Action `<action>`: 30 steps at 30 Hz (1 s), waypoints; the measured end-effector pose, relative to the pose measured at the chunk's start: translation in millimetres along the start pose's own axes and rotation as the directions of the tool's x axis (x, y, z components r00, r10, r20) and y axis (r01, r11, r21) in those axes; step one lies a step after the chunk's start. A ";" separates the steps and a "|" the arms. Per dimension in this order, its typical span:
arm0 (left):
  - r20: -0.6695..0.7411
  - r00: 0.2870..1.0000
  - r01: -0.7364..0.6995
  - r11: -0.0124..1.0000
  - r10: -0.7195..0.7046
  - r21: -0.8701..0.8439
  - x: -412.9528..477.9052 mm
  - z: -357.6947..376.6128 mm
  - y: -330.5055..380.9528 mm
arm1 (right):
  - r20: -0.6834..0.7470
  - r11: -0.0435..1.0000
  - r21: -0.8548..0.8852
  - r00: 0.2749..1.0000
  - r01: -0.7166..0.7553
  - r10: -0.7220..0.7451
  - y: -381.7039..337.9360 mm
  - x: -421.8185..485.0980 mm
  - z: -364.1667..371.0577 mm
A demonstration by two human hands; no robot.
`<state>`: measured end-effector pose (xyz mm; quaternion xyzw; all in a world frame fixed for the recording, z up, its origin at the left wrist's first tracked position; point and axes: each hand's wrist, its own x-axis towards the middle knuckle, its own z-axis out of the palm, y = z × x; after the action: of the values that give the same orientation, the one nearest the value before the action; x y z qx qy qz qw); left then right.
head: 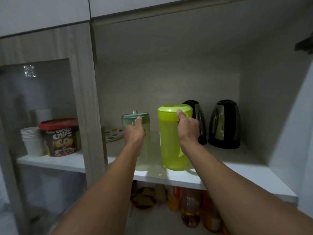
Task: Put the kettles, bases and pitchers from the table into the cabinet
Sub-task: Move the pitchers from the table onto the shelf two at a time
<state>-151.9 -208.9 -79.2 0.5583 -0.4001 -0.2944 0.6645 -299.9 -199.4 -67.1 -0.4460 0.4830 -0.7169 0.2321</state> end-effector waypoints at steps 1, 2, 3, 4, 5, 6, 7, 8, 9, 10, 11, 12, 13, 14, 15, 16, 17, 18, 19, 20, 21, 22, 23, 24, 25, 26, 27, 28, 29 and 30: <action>-0.013 1.000 0.010 1.000 -0.010 0.020 18.1 5.4 -5.9 | 0.002 1.000 -0.009 1.000 -0.001 0.001 7.7 11.4 12.3; -0.018 1.000 0.015 0.999 -0.015 0.037 38.5 11.4 -12.3 | 0.004 1.000 -0.024 1.000 -0.001 0.001 16.1 24.0 26.2; -0.011 1.000 0.028 0.998 -0.027 0.053 58.2 17.5 -18.7 | 0.006 1.000 -0.031 1.000 -0.002 0.002 24.0 36.8 39.9; -0.001 0.999 0.041 0.997 -0.041 0.060 79.3 24.3 -25.7 | 0.017 1.000 -0.025 1.000 -0.014 0.014 31.6 49.4 53.9; -0.004 0.998 0.056 0.997 -0.056 0.059 102.2 31.2 -35.1 | 0.037 0.999 -0.012 0.999 -0.032 0.032 40.6 62.2 68.1; -0.018 0.998 0.058 0.996 -0.057 0.062 125.8 37.5 -45.5 | 0.061 0.998 -0.003 0.996 -0.064 0.064 48.4 73.7 81.8; -0.030 0.998 0.059 0.996 -0.057 0.073 150.3 44.0 -56.9 | 0.084 0.995 0.009 0.992 -0.095 0.094 54.5 84.8 94.5; -0.029 0.998 0.051 0.996 -0.049 0.074 173.4 50.7 -67.7 | 0.098 0.992 0.025 0.988 -0.122 0.119 59.5 95.2 106.5; -0.017 0.999 0.035 0.996 -0.034 0.077 192.3 57.1 -79.1 | 0.108 0.990 0.036 0.985 -0.139 0.134 64.4 103.9 116.5; -0.002 1.000 0.009 0.997 -0.009 0.073 203.1 62.5 -84.8 | 0.124 0.990 0.032 0.983 -0.140 0.135 68.3 110.8 125.5; -0.006 1.000 -0.003 0.998 0.003 0.064 210.8 66.5 -88.1 | 0.139 0.991 0.021 0.982 -0.131 0.127 72.0 117.1 134.1; -0.012 1.000 -0.007 0.999 0.007 0.035 214.3 69.5 -86.9 | 0.153 0.993 0.007 0.981 -0.121 0.118 77.0 124.4 142.7; -0.025 1.000 -0.007 1.000 0.007 0.021 218.8 73.4 -87.6 | 0.161 0.994 0.000 0.981 -0.111 0.109 82.0 130.1 149.6; -0.022 1.000 -0.001 1.000 0.002 0.024 223.4 77.0 -88.8 | 0.162 0.994 -0.003 0.981 -0.106 0.105 88.3 137.0 157.0; -0.025 1.000 0.011 0.999 -0.010 0.037 227.7 79.5 -89.4 | 0.156 0.995 0.001 0.983 -0.101 0.100 93.6 143.8 164.5; -0.028 1.000 0.016 0.999 -0.015 0.048 229.3 80.0 -87.3 | 0.155 0.995 0.004 0.983 -0.100 0.098 98.0 150.7 171.6; -0.032 0.999 0.026 0.998 -0.024 0.050 234.7 81.3 -88.8 | 0.148 0.995 0.007 0.984 -0.100 0.098 103.4 158.0 177.6; -0.038 0.999 0.025 0.999 -0.023 0.048 240.0 82.8 -91.1 | 0.144 0.995 0.009 0.985 -0.099 0.097 109.3 165.4 183.4; -0.040 0.999 0.019 0.999 -0.017 0.051 244.6 83.6 -92.9 | 0.134 0.995 0.004 0.986 -0.101 0.099 112.9 170.3 187.6; -0.030 1.000 0.010 0.999 -0.008 0.050 250.3 84.5 -94.6 | 0.118 0.995 -0.004 0.988 -0.104 0.104 113.4 172.8 190.5; -0.011 1.000 0.003 0.999 -0.002 0.043 255.2 85.3 -95.8 | 0.108 0.994 -0.011 0.988 -0.109 0.109 115.7 177.0 192.8; 0.003 1.000 -0.013 0.999 0.013 0.034 259.4 86.3 -96.0 | 0.103 0.993 -0.018 0.988 -0.113 0.114 118.1 180.8 194.9; 0.016 1.000 -0.021 0.999 0.021 0.025 263.4 86.7 -96.4 | 0.101 0.993 -0.019 0.988 -0.116 0.118 118.0 182.8 196.2; 0.032 0.999 -0.029 0.999 0.029 0.022 266.6 87.2 -97.1 | 0.095 0.991 -0.021 0.987 -0.131 0.133 120.6 187.1 199.0; 0.052 0.998 -0.032 0.999 0.031 0.031 268.6 87.5 -97.7 | 0.089 0.989 -0.022 0.985 -0.143 0.145 123.4 191.4 201.1; 0.070 0.997 -0.040 0.998 0.036 0.049 270.8 87.5 -98.9 | 0.082 0.989 -0.018 0.985 -0.149 0.150 126.4 195.6 203.5; 0.083 0.996 -0.039 0.998 0.035 0.047 271.6 87.2 -98.8 | 0.077 0.988 -0.005 0.985 -0.153 0.153 130.3 199.8 206.2; 0.093 0.995 -0.039 0.999 0.037 0.024 272.4 87.3 -98.6 | 0.074 0.988 0.004 0.986 -0.153 0.152 136.3 206.1 209.5; 0.100 0.994 -0.042 0.999 0.041 0.008 271.9 87.2 -97.7 | 0.078 0.988 -0.002 0.985 -0.157 0.157 142.6 212.2 212.2; 0.107 0.993 -0.045 0.999 0.044 0.005 273.1 87.8 -97.8 | 0.079 0.988 -0.010 0.985 -0.154 0.154 146.8 216.7 213.5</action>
<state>-83.7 -502.2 -114.4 0.5352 -0.4483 -0.3075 0.6465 -237.0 -531.0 -80.3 -0.4359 0.5078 -0.6775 0.3052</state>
